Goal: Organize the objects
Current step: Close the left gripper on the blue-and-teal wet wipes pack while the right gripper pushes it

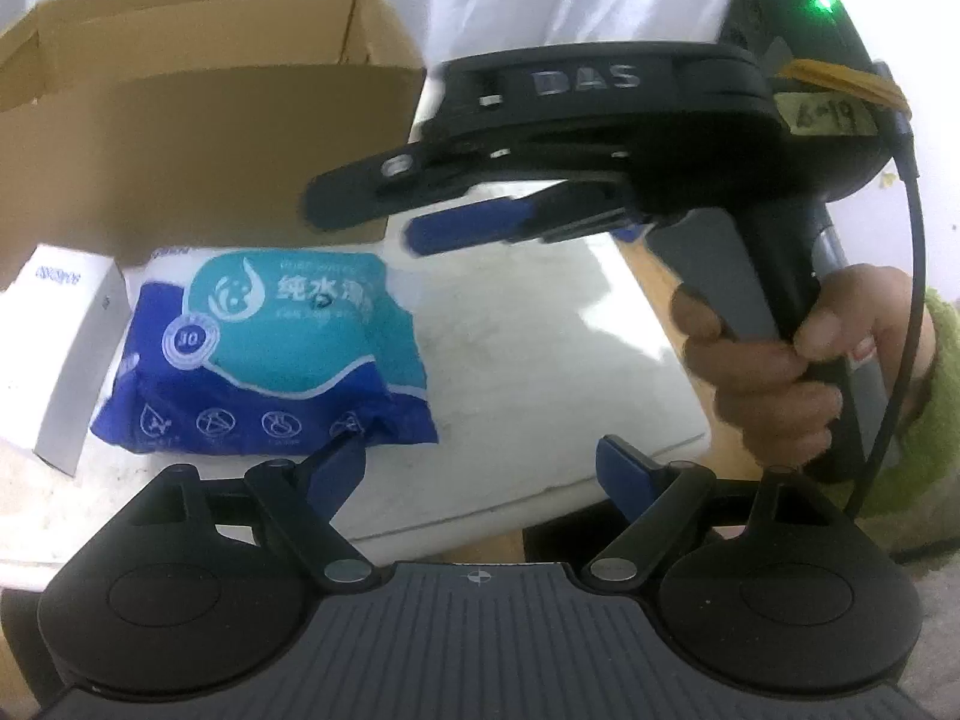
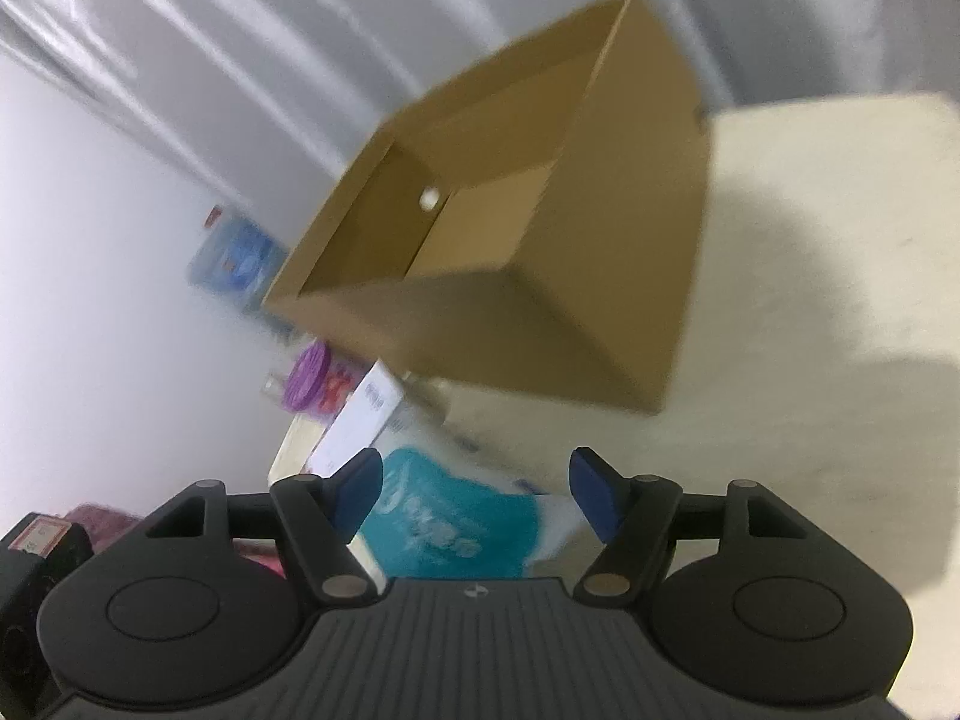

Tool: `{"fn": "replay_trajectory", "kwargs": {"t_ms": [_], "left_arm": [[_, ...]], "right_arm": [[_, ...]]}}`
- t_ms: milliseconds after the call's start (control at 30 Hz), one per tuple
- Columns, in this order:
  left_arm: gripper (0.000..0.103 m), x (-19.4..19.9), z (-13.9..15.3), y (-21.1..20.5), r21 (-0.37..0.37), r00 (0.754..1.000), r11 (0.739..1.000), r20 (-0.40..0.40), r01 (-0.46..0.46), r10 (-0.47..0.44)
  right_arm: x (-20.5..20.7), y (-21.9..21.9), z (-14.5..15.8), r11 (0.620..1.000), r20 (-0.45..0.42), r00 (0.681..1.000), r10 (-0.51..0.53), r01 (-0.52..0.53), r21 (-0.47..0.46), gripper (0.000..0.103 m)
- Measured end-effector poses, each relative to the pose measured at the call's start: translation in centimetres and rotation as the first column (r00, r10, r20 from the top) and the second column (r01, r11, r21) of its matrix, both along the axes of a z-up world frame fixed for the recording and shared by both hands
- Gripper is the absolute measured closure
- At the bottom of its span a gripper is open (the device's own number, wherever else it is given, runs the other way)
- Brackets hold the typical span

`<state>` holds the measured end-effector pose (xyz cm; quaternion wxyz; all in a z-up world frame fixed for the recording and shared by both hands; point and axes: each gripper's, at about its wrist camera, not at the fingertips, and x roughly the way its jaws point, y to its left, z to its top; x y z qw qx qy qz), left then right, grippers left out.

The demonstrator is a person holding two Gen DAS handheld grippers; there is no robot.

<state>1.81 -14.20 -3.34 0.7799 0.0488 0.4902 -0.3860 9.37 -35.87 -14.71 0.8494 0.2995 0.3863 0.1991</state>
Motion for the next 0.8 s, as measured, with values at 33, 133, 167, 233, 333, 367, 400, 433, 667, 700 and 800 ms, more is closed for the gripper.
{"fn": "replay_trajectory", "kwargs": {"t_ms": [33, 133, 167, 233, 333, 367, 400, 433, 667, 700, 800], "left_arm": [[0.018, 0.1, 0.2, 0.1, 0.006, 1.000, 1.000, 0.013, -0.001, 0.001], [0.016, -0.1, 1.4, 1.6, 0.020, 0.999, 1.000, 0.049, -0.021, 0.020], [0.014, 0.0, 1.7, 2.1, 0.024, 0.997, 0.999, 0.068, -0.031, 0.029], [0.010, 0.3, 2.5, 2.9, 0.046, 0.990, 0.997, 0.127, -0.068, 0.062], [0.006, 1.5, 3.1, 2.2, 0.075, 0.972, 0.990, 0.213, -0.118, 0.099], [0.005, 2.0, 3.0, 2.0, 0.089, 0.966, 0.987, 0.232, -0.134, 0.110], [0.005, 2.2, 3.0, 2.1, 0.099, 0.962, 0.985, 0.247, -0.144, 0.116], [0.004, 2.5, 2.8, 1.9, 0.115, 0.958, 0.982, 0.263, -0.152, 0.118], [0.003, 3.9, 1.4, 1.4, 0.144, 0.974, 0.979, 0.195, -0.144, 0.115], [0.002, 3.7, 1.6, 1.3, 0.137, 0.975, 0.981, 0.192, -0.136, 0.108], [0.002, 2.8, 1.8, 1.7, 0.094, 0.985, 0.990, 0.143, -0.109, 0.095]], "right_arm": [[-0.5, -0.9, 0.0, 1.000, 0.003, 1.000, -0.021, 0.021, 0.011, 0.026], [-2.0, -2.8, -0.5, 0.993, -0.012, 0.996, -0.084, 0.084, 0.082, 0.024], [-2.5, -3.2, -0.8, 0.989, -0.024, 0.995, -0.101, 0.103, 0.108, 0.024], [-2.9, -3.9, -1.6, 0.978, -0.051, 0.991, -0.124, 0.131, 0.163, 0.022], [-3.2, -4.3, -2.9, 0.957, -0.099, 0.986, -0.136, 0.156, 0.244, 0.019], [-3.1, -4.2, -3.3, 0.953, -0.115, 0.985, -0.132, 0.158, 0.260, 0.018], [-2.9, -4.0, -3.6, 0.952, -0.127, 0.984, -0.127, 0.157, 0.264, 0.018], [-2.7, -3.7, -3.8, 0.952, -0.137, 0.983, -0.119, 0.152, 0.265, 0.017], [-0.6, -1.8, -4.5, 0.945, -0.163, 0.985, -0.057, 0.106, 0.310, 0.015], [-0.4, -1.6, -4.4, 0.942, -0.165, 0.985, -0.044, 0.096, 0.322, 0.015], [-0.3, -0.8, -3.6, 0.947, -0.146, 0.989, -0.015, 0.061, 0.314, 0.009]]}}
